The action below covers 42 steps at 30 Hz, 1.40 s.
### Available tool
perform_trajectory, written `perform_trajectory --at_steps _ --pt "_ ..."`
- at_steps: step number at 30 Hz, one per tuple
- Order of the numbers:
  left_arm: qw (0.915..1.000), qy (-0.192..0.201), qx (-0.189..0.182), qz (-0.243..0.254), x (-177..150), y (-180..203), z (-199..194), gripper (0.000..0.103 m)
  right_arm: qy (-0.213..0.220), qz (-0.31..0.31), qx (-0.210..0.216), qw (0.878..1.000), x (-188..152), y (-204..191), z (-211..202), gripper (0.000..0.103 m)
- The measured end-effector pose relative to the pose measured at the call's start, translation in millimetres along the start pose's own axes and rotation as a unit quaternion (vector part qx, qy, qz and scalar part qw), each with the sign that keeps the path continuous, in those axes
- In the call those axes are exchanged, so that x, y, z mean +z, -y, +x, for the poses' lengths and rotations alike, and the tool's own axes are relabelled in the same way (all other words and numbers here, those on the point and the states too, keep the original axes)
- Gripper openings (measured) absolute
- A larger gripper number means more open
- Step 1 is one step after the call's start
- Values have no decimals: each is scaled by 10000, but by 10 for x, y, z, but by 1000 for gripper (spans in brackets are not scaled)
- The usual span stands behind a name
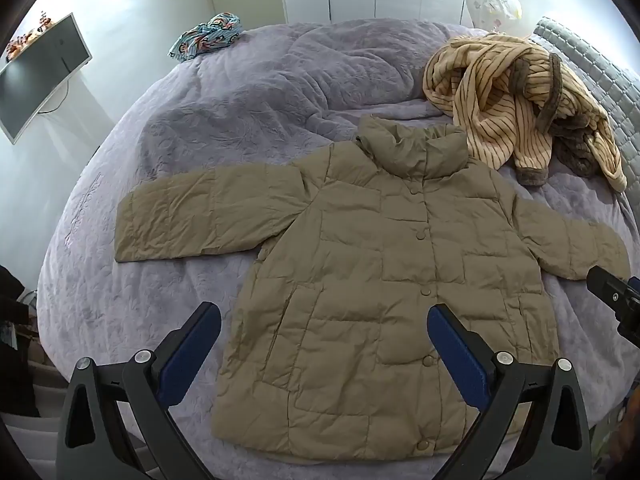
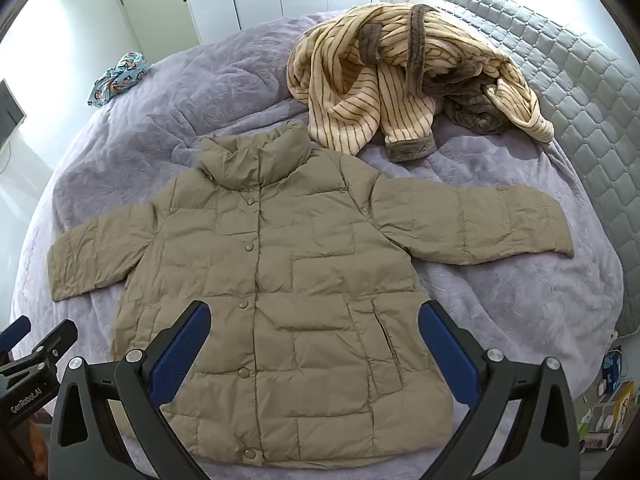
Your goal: Fold large clothes
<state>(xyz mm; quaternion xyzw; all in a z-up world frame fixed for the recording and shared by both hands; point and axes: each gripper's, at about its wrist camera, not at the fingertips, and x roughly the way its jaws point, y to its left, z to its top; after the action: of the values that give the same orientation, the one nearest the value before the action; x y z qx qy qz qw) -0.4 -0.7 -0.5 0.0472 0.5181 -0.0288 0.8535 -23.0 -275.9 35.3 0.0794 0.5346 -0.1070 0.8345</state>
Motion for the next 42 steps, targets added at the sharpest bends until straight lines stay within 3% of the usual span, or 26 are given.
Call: perform_trajectory --at_steps 42 --pt "10000 -11 5 26 26 -37 25 103 8 -9 5 10000 12 -19 16 103"
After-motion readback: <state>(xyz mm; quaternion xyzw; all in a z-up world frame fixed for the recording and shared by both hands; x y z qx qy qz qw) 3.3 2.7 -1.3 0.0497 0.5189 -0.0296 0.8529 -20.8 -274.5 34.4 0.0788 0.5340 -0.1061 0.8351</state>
